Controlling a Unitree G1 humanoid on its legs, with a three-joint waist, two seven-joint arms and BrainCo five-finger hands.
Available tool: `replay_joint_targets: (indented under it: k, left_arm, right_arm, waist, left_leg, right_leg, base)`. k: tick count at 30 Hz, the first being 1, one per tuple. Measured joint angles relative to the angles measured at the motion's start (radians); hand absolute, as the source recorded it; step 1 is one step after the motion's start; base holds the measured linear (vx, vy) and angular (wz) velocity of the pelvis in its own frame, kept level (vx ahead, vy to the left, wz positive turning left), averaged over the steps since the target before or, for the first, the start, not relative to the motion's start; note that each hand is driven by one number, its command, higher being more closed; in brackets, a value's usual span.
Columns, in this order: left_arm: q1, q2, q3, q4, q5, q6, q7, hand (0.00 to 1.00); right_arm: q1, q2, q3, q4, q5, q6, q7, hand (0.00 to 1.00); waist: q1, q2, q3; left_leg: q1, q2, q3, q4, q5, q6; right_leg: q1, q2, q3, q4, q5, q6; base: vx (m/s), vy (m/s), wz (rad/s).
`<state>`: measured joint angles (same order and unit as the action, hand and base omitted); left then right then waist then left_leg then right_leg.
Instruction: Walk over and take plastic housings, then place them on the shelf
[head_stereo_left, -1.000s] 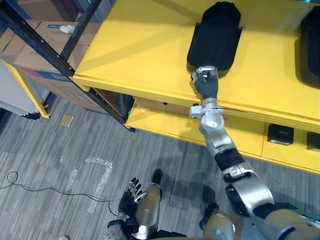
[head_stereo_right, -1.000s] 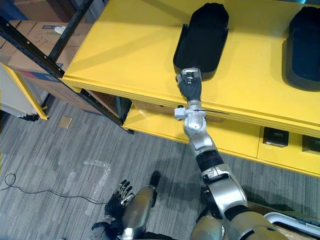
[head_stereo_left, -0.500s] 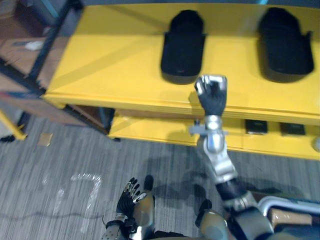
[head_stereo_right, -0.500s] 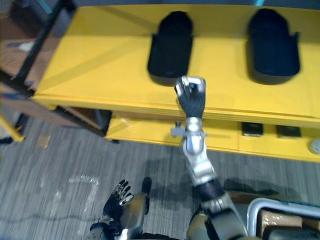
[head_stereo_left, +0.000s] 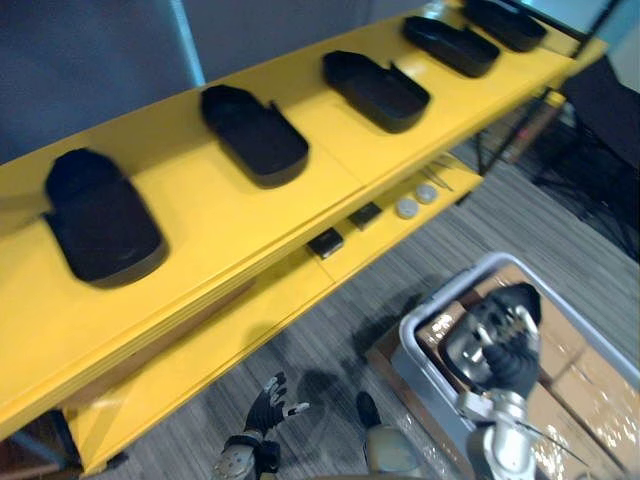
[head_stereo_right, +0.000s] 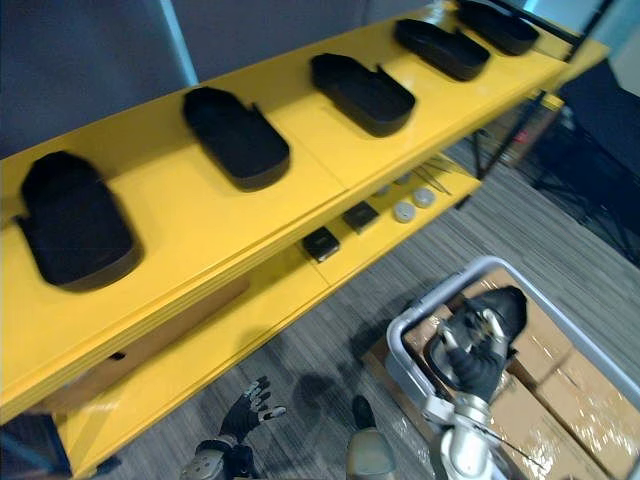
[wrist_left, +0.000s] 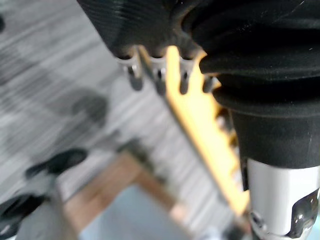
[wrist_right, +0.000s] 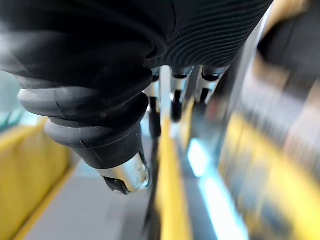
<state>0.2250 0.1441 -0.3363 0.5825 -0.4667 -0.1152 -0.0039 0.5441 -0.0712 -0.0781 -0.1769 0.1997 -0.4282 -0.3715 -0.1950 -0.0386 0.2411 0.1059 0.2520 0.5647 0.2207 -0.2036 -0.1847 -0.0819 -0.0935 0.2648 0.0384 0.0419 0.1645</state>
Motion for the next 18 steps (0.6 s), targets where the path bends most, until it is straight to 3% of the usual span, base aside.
replay_joint_targets:
  k: [2, 3, 4, 5, 6, 8, 11, 14, 15, 16, 17, 18]
  left_arm:
    - [-0.001, -0.006, 0.008, 0.056, -0.185, 0.033, 0.021, 0.0]
    - [-0.001, -0.008, 0.012, 0.073, -0.216, 0.033, 0.033, 0.0]
    - [0.001, -0.014, 0.033, 0.089, -0.252, 0.022, 0.058, 0.0]
    - [0.008, -0.029, 0.064, 0.086, -0.279, 0.004, 0.077, 0.0]
    - [0.015, -0.04, 0.081, 0.084, -0.286, -0.016, 0.087, 0.0]
    - [0.024, -0.048, 0.092, 0.088, -0.291, -0.039, 0.109, 0.0]
    - [0.025, -0.05, 0.125, 0.095, -0.269, -0.048, 0.12, 0.0]
    - [0.021, -0.036, 0.17, 0.086, -0.276, -0.016, 0.123, 0.0]
    - [0.019, -0.031, 0.186, 0.082, -0.269, -0.013, 0.142, 0.0]
    - [0.02, -0.037, 0.197, 0.08, -0.269, -0.012, 0.16, 0.0]
    - [0.019, -0.037, 0.2, 0.078, -0.269, -0.013, 0.171, 0.0]
    - [0.011, -0.031, 0.205, 0.073, -0.27, -0.015, 0.198, 0.0]
  right_arm:
    - [0.041, -0.001, -0.018, 0.023, 0.023, -0.029, 0.006, 0.0]
    - [0.04, -0.001, -0.015, 0.035, 0.024, -0.036, 0.01, 0.0]
    - [0.023, -0.002, 0.004, 0.051, 0.042, -0.038, 0.032, 0.0]
    - [-0.005, -0.015, 0.033, 0.063, 0.067, -0.044, 0.056, 0.0]
    - [-0.041, -0.03, 0.052, 0.089, 0.071, -0.048, 0.074, 0.0]
    - [-0.096, -0.047, 0.118, 0.155, 0.085, -0.032, 0.085, 0.0]
    - [-0.105, -0.047, 0.19, 0.195, 0.079, -0.025, 0.008, 0.0]
    - [-0.116, -0.033, 0.211, 0.206, 0.079, -0.028, -0.039, 0.0]
    - [-0.124, -0.033, 0.216, 0.207, 0.08, -0.028, -0.037, 0.0]
    - [-0.144, -0.035, 0.219, 0.215, 0.081, -0.027, -0.027, 0.0]
    - [-0.15, -0.034, 0.22, 0.224, 0.081, -0.029, -0.02, 0.0]
    - [-0.156, -0.033, 0.223, 0.249, 0.081, -0.029, -0.013, 0.0]
  waist:
    - [-0.021, 0.015, -0.011]
    - [-0.02, 0.017, -0.013]
    - [-0.011, 0.022, -0.016]
    - [0.01, 0.032, -0.023]
    - [0.037, 0.054, -0.032]
    - [0.073, 0.062, -0.035]
    - [0.073, 0.064, -0.029]
    - [0.076, 0.032, -0.003]
    - [0.08, 0.017, 0.017]
    - [0.1, 0.045, 0.022]
    - [0.099, 0.037, 0.027]
    - [0.103, 0.018, 0.033]
  left_leg:
    - [0.022, 0.0, 0.009, 0.005, -0.002, 0.001]
    - [0.02, -0.003, -0.019, 0.015, -0.007, 0.009]
    - [-0.006, -0.014, -0.124, 0.054, -0.029, 0.045]
    - [-0.038, -0.044, -0.266, 0.072, -0.11, 0.102]
    - [-0.05, -0.078, -0.356, 0.089, -0.166, 0.064]
    - [-0.052, -0.132, -0.446, 0.138, -0.2, 0.12]
    - [-0.091, -0.151, -0.446, 0.229, -0.221, 0.115]
    - [-0.088, -0.154, -0.408, 0.279, -0.235, 0.122]
    - [-0.071, -0.144, -0.374, 0.276, -0.235, 0.13]
    - [-0.069, -0.1, -0.327, 0.271, -0.226, 0.137]
    - [-0.071, -0.086, -0.298, 0.269, -0.219, 0.135]
    - [-0.076, -0.068, -0.268, 0.257, -0.202, 0.131]
  right_leg:
    - [0.006, 0.006, 0.016, -0.001, 0.005, 0.002]
    - [0.007, 0.008, 0.019, 0.0, 0.007, 0.002]
    - [0.001, 0.011, 0.036, 0.001, 0.012, 0.003]
    - [-0.024, 0.023, 0.074, 0.001, 0.008, -0.004]
    - [-0.046, 0.037, 0.1, 0.007, 0.012, -0.003]
    - [-0.064, 0.04, 0.12, 0.036, 0.017, -0.025]
    - [-0.106, 0.036, 0.127, 0.121, 0.014, 0.002]
    - [-0.127, 0.048, 0.12, 0.138, 0.063, 0.011]
    - [-0.126, 0.057, 0.06, 0.094, 0.139, -0.055]
    - [-0.115, 0.069, 0.026, 0.033, 0.186, -0.15]
    - [-0.131, 0.078, -0.036, 0.089, 0.155, -0.165]
    - [-0.16, 0.074, -0.129, 0.229, 0.049, -0.158]
  base:
    - [0.0, 0.007, -0.3]
    - [-0.04, 0.004, -0.28]
    - [-0.11, 0.028, -0.54]
    - [-0.16, 0.067, -0.89]
    - [-0.18, 0.12, -1.07]
    - [-0.17, 0.218, -0.8]
    - [-0.1, 0.139, -0.17]
    - [-0.12, 0.099, -0.76]
    - [-0.21, 0.016, -1.29]
    - [-0.22, -0.008, -1.34]
    - [-0.2, -0.039, -1.13]
    - [-0.14, -0.037, -0.8]
